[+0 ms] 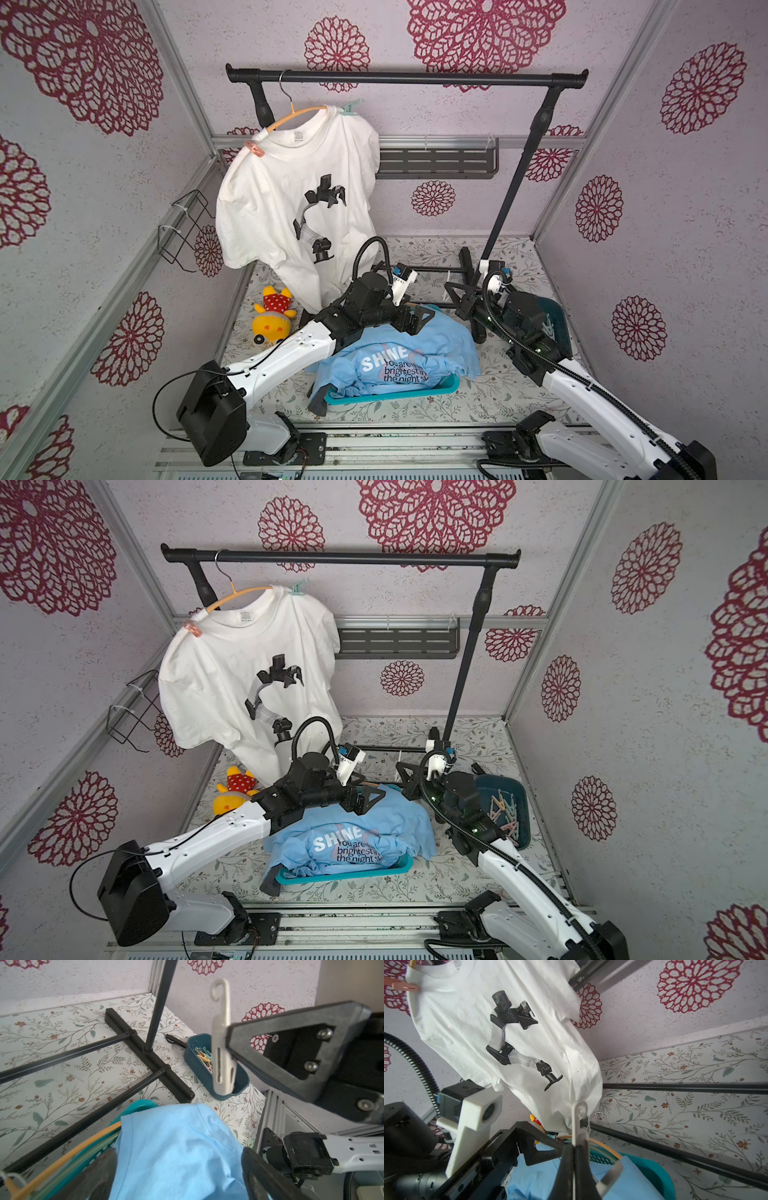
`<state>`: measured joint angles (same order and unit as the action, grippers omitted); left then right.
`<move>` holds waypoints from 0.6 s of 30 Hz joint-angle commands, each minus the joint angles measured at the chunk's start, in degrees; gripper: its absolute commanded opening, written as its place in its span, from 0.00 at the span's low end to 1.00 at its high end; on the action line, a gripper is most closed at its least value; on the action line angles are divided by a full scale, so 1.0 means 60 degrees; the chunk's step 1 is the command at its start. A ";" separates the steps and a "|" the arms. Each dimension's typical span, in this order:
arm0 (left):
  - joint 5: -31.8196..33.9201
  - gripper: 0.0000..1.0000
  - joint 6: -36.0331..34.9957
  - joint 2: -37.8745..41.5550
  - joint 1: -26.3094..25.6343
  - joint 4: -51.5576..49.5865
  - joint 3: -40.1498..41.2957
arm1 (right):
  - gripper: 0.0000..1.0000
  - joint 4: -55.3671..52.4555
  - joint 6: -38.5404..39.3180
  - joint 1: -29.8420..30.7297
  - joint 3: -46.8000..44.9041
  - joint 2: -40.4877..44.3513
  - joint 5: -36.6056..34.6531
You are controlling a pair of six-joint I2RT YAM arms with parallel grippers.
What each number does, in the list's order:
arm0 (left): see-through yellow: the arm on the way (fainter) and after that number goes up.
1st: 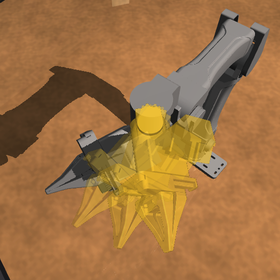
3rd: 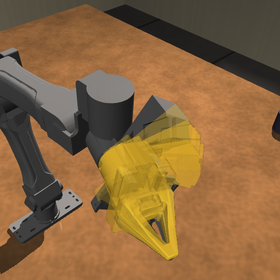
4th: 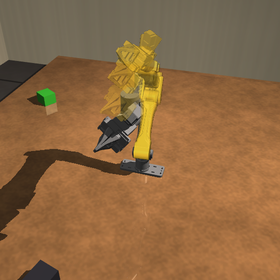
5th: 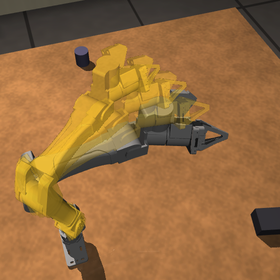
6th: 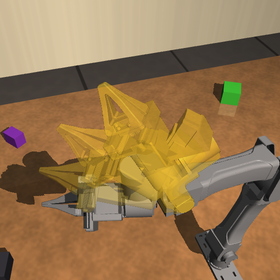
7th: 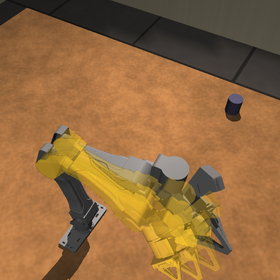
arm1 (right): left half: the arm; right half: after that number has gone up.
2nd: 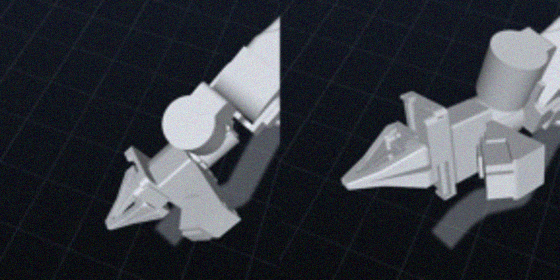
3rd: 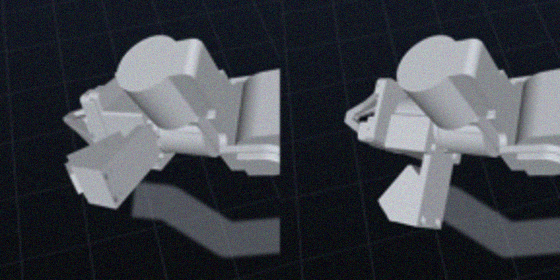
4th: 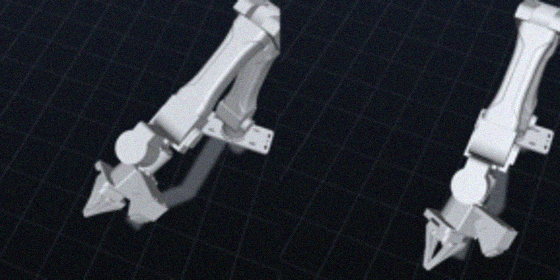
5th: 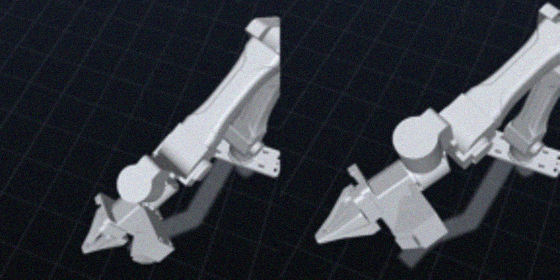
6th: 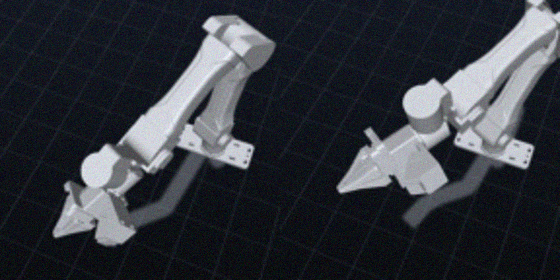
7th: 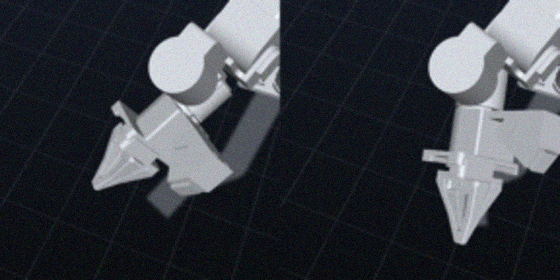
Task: Use clothespins to secure the t-shirt on both sides of the hanger
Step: Open the clothespin.
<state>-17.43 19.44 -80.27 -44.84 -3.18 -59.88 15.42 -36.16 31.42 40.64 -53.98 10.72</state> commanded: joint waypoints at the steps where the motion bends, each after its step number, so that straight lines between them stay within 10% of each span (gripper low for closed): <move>1: -0.0309 0.91 -0.0147 0.0085 -0.0167 0.1123 -0.0171 | 0.00 0.0433 0.0064 0.0439 0.0562 -0.0053 -0.0464; 18: -0.1281 0.56 0.0439 0.0551 -0.0214 0.2537 0.0414 | 0.00 0.1268 -0.0339 0.1069 0.0184 0.0320 0.0209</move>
<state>-23.79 21.67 -78.30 -46.09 9.39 -58.11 19.49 -37.65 36.97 41.58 -53.78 10.76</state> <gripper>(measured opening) 0.578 0.047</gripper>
